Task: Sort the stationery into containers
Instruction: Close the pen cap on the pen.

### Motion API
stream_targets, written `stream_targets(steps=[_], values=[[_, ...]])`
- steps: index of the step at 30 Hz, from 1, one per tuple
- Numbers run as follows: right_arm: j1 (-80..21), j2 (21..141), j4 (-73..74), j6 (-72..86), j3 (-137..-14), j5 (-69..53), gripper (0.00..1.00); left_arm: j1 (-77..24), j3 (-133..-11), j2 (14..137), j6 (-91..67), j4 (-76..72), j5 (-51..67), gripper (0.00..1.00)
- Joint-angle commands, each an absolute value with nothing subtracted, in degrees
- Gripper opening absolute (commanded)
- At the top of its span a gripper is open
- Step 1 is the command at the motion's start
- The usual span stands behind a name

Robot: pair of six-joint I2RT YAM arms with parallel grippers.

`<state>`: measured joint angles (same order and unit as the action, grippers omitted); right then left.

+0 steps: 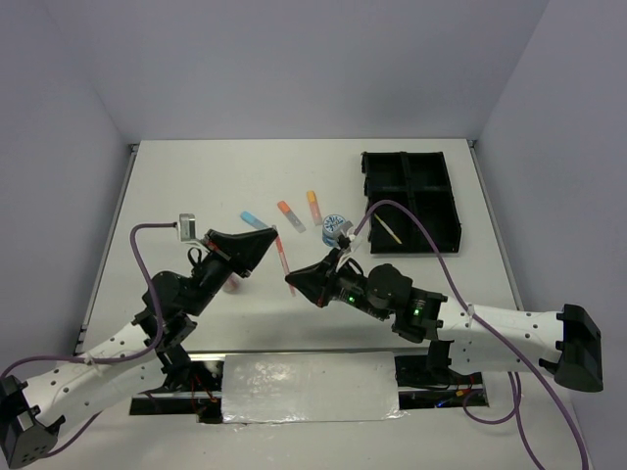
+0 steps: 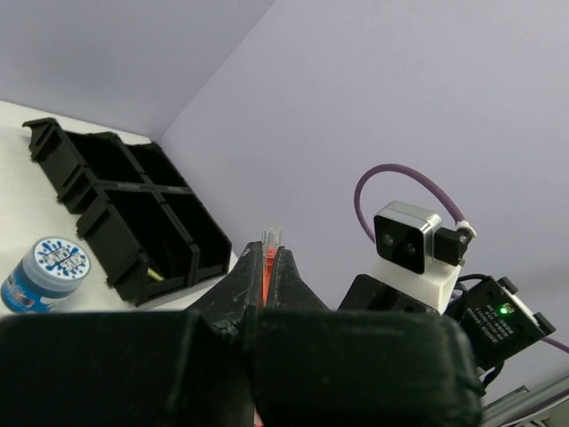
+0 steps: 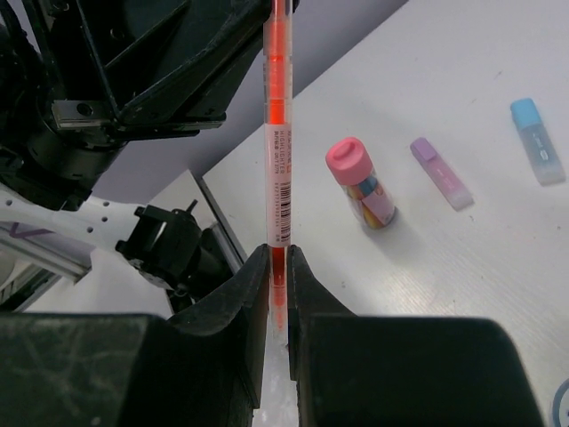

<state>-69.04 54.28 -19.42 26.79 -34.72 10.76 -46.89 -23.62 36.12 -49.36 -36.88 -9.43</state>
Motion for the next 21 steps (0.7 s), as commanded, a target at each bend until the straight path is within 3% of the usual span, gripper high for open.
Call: stream_targets(steps=[1,8,21], values=[[-68.99,53.26,-32.33,23.65,-36.83,13.98,0.00,-46.93,-22.50,35.16,-50.01,-37.88,-7.12,0.00],[-68.82,54.40,-37.00,19.69,-38.23,12.48,0.00,-46.93,-23.29,35.77,-49.22,-37.27,-5.81,0.00],[-66.27,51.25,-26.10,13.01,-44.56,9.67,0.00,-46.93,-24.35,37.53,-43.24,-33.22,-0.44,0.00]])
